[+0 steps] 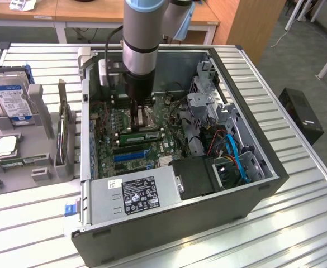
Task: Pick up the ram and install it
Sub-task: 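Press down the ram until it locks into place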
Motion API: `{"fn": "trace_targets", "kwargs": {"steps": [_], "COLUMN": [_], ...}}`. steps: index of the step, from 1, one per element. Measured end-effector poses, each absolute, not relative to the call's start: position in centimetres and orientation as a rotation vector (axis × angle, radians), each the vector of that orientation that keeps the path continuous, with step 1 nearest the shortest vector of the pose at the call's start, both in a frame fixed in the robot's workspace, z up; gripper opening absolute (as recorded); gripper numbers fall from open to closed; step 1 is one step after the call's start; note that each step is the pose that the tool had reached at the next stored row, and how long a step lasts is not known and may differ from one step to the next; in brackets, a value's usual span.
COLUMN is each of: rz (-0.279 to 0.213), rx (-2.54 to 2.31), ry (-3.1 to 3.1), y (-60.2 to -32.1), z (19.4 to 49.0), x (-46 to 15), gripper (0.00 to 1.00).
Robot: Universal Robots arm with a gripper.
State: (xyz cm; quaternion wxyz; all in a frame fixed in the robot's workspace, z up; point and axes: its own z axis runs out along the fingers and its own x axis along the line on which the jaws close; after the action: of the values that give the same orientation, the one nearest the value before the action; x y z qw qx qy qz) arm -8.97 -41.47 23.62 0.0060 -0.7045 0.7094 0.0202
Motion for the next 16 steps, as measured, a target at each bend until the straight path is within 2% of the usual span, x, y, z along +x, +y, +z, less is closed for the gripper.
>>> {"fn": "trace_targets", "kwargs": {"steps": [16], "rz": [0.063], "rx": [-2.205], "ry": [2.220], "y": [-41.47], "z": [23.12], "x": [-9.63], "gripper": [0.11]}}
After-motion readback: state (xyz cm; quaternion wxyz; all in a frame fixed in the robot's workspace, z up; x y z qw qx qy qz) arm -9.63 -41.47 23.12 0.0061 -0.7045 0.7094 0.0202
